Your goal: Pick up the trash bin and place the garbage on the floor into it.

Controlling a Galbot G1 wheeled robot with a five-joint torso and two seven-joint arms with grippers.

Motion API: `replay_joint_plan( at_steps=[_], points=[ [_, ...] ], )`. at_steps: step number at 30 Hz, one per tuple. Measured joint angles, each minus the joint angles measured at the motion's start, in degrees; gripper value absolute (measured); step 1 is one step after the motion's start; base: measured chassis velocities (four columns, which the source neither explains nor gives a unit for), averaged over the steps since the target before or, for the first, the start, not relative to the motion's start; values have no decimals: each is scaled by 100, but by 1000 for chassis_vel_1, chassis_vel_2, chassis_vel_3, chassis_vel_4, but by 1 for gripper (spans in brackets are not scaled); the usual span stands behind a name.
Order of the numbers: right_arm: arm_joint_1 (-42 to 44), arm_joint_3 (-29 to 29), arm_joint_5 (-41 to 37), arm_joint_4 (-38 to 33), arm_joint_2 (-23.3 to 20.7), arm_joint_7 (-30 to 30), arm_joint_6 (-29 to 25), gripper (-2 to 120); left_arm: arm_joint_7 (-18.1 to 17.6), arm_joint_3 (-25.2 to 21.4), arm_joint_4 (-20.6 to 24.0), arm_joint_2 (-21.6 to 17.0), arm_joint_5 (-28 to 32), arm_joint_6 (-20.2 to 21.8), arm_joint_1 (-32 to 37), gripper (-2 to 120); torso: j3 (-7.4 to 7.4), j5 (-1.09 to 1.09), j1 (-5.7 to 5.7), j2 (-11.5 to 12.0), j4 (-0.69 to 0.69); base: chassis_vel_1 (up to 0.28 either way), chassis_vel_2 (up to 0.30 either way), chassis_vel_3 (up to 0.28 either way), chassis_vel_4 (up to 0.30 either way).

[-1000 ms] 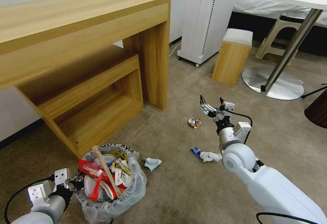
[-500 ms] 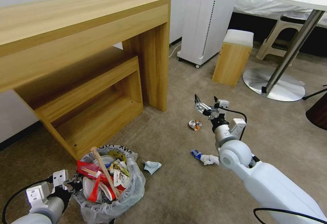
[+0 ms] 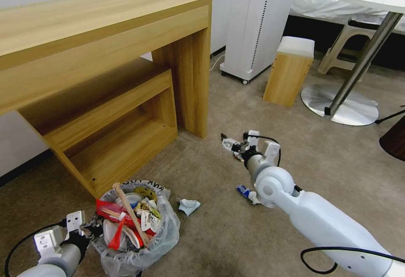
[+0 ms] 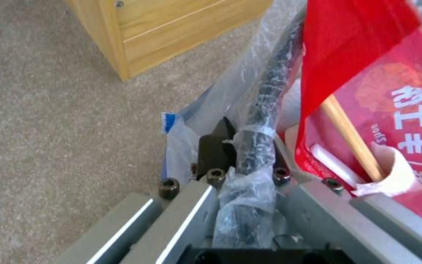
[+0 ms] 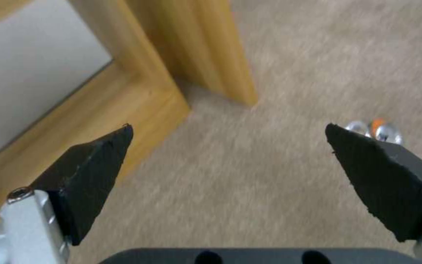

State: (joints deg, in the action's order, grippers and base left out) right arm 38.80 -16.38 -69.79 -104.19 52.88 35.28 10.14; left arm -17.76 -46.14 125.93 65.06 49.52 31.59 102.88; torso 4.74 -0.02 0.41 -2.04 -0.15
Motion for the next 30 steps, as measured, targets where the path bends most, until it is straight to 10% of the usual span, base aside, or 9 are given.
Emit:
replay_joint_plan(
  at_steps=[30],
  points=[
    [-188,-917,-1533,909,595,926,2260,100,-45,68,-166,-143,68,-30,-169,1,0,-2,0,0,1,0,0,0,0]
  ],
)
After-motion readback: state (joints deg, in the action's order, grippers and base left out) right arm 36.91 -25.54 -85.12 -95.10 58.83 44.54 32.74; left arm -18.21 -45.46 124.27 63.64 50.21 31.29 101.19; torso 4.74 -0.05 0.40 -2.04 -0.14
